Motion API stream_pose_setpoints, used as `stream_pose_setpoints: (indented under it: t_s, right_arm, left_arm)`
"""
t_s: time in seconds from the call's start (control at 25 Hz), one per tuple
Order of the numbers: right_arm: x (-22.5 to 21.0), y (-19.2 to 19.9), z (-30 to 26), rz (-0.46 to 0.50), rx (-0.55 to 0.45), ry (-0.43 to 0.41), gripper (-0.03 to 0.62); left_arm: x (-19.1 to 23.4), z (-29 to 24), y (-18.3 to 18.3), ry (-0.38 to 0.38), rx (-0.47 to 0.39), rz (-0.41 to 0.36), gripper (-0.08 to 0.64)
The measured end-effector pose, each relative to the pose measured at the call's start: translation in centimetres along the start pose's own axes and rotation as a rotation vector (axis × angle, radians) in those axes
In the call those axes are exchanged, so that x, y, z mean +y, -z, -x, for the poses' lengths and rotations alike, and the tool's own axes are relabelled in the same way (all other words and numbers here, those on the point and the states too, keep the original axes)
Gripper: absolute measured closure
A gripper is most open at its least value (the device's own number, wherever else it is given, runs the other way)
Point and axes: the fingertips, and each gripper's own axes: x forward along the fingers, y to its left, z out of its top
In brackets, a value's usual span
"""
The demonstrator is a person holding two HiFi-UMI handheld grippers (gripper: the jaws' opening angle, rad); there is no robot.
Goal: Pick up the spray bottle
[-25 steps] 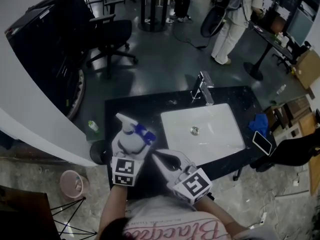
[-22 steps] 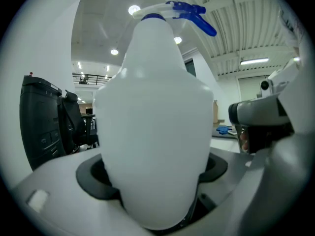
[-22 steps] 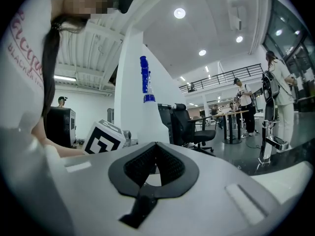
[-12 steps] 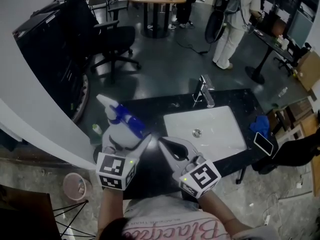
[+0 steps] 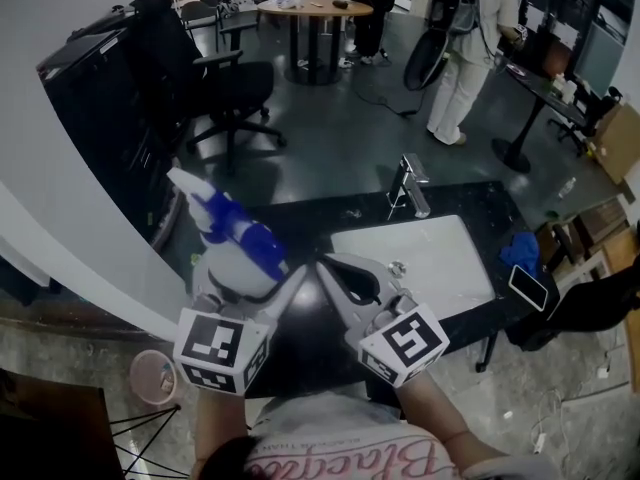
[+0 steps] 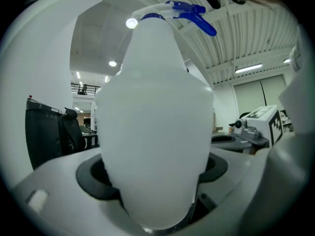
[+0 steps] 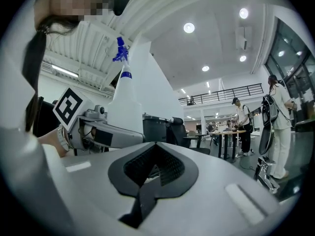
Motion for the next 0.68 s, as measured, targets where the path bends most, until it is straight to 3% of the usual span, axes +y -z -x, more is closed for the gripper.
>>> stream_pose_setpoints:
  t_s: [0.24, 0.68]
  right_arm:
    - [0.1, -0.1, 0.0, -0.048, 0.017, 0.01, 0.591]
    - [1.2, 0.3, 0.1, 0.023, 0.059, -0.013, 0.591]
  left_arm:
    - [0.4, 0.4, 0.9, -0.021, 0.011, 0.053, 0.138]
    - [-0.1, 0.8, 1.7, -0.02, 0.015, 0.076, 0.138]
